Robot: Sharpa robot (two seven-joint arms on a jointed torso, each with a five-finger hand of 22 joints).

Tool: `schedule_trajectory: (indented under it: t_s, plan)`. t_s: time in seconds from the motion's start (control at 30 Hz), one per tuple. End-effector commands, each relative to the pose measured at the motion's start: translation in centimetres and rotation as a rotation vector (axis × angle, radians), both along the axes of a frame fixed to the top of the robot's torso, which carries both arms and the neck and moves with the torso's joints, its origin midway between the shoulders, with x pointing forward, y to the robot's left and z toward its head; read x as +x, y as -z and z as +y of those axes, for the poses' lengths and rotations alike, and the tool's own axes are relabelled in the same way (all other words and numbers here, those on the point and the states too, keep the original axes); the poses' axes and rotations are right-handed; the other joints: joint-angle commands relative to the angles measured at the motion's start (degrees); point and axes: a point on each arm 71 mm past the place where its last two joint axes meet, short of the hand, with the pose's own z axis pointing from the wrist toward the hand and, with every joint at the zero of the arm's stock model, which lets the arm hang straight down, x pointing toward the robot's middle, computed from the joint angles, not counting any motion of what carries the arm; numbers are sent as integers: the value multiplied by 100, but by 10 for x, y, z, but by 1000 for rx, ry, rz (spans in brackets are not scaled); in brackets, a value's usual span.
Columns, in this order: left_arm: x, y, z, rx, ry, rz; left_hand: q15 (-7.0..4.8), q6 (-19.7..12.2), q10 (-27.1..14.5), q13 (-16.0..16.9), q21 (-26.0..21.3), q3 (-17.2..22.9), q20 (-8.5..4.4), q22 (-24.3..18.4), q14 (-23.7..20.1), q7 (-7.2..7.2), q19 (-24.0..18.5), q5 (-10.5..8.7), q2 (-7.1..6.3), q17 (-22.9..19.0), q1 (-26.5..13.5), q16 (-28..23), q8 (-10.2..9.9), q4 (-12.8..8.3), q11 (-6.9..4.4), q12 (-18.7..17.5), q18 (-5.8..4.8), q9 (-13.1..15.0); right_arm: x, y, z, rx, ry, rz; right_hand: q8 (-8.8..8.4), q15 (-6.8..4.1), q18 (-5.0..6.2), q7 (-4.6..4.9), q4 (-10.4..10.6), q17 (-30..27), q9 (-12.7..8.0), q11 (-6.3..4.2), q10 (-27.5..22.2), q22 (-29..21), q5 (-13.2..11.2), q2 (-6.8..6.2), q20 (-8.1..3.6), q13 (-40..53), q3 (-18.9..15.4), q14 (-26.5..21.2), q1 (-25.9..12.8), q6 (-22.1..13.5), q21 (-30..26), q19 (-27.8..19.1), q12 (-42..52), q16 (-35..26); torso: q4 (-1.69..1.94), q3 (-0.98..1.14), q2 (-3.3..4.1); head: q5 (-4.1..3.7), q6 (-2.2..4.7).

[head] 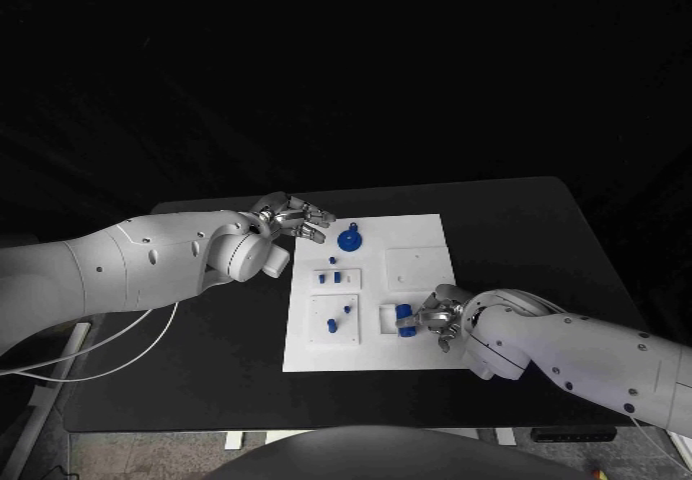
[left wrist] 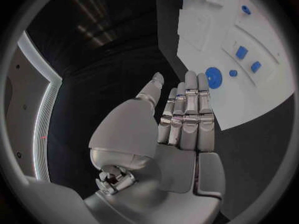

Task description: Assemble the parts on the task board

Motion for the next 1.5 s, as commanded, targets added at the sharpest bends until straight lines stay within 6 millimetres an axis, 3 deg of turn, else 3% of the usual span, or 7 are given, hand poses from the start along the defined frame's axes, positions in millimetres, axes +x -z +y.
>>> schedule_trajectory:
  t_s: [0.03,0.83,1.13,1.37,1.5]
  plan:
    - [0,-1,-3,-9,16,0,7,-8,-40,-1,20,-10,13,-58,-51,-27,28,29,12,6,11,-26,0,74,-3,-15,-111,1,-1,1,5,-2,-23,14,-13,-43,41,-17,39,-3,1,3,-25,30,48,-39,-13,-6,-16,-6,-22,61,6,14,-26,23,-3,5,-1,5,-4]
    - [-1,-1,-2,-9,17,2,8,-6,-41,-1,28,-9,14,-100,-55,-27,30,30,5,7,23,-27,0,92,-3,-15,-112,2,5,4,20,-32,-63,0,-11,-36,44,-5,154,-21,-71,13,-54,16,27,-65,-8,-39,-89,-12,-70,49,5,8,-56,13,-1,-5,2,111,-31]
    - [-1,-1,-2,-9,18,5,8,-6,-41,-1,28,-9,14,-100,-55,-27,30,30,5,7,23,-27,0,92,-3,-15,-112,2,6,3,24,-51,-94,-26,-6,-35,45,-3,162,-20,-78,15,-55,15,-27,-108,-6,-45,-97,-12,-58,50,6,8,-60,15,-7,3,0,138,-40]
    - [-1,-1,-2,-9,18,5,8,-6,-41,-1,28,-9,14,-100,-55,-27,30,30,5,7,23,-27,0,92,-3,-15,-112,2,7,4,25,-57,-98,-28,3,-31,47,4,285,-22,-90,21,-65,9,-62,-185,-3,-55,-81,-12,-45,42,4,5,-65,15,-6,7,4,153,-52]
    - [-1,0,-1,-9,17,6,8,-6,-41,-1,28,-9,14,-100,-55,-27,30,30,5,7,23,-27,0,92,-3,-15,-112,2,8,4,26,-63,-101,-31,7,-25,52,18,507,-26,-101,33,-85,-1,-128,-399,1,-58,-85,-16,-66,26,0,4,-66,6,-10,9,2,182,-52]
